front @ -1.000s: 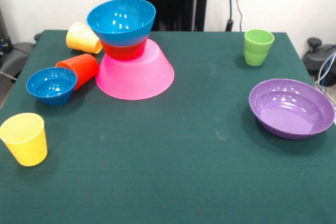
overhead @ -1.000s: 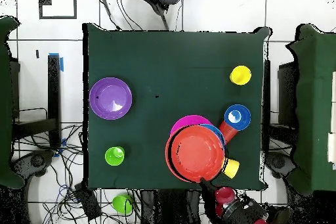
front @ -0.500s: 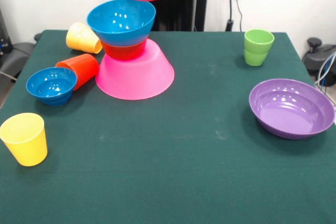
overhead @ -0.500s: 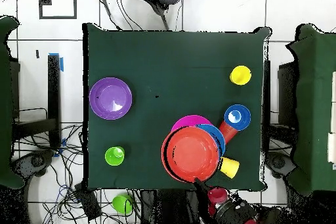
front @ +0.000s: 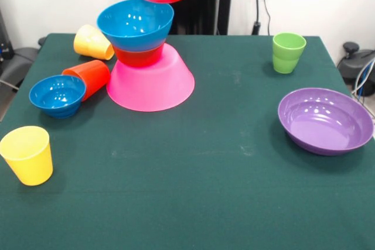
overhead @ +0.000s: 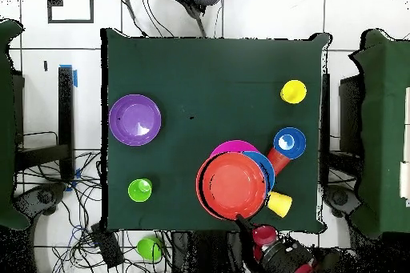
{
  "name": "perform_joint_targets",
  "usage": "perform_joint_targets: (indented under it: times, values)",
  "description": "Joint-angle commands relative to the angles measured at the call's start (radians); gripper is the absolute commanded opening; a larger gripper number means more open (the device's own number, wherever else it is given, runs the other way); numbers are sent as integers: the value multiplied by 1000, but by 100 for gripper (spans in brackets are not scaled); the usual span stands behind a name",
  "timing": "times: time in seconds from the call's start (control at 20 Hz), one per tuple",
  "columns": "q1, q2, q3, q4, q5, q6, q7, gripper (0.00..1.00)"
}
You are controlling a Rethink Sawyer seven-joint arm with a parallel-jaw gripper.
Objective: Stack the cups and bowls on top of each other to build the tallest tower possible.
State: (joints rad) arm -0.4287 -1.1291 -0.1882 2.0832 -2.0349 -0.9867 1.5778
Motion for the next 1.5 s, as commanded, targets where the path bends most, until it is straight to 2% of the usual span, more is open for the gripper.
perform_joint_targets:
  times: [0.05,0.55,0.9,1.5]
  values:
    - [-2,18,88,18,9,112,-215,0]
    - [-14,26,99,6,7,75,-185,0]
    - [8,-5,96,-39,-12,40,-101,0]
    - [14,-22,101,-34,-2,30,-80,0]
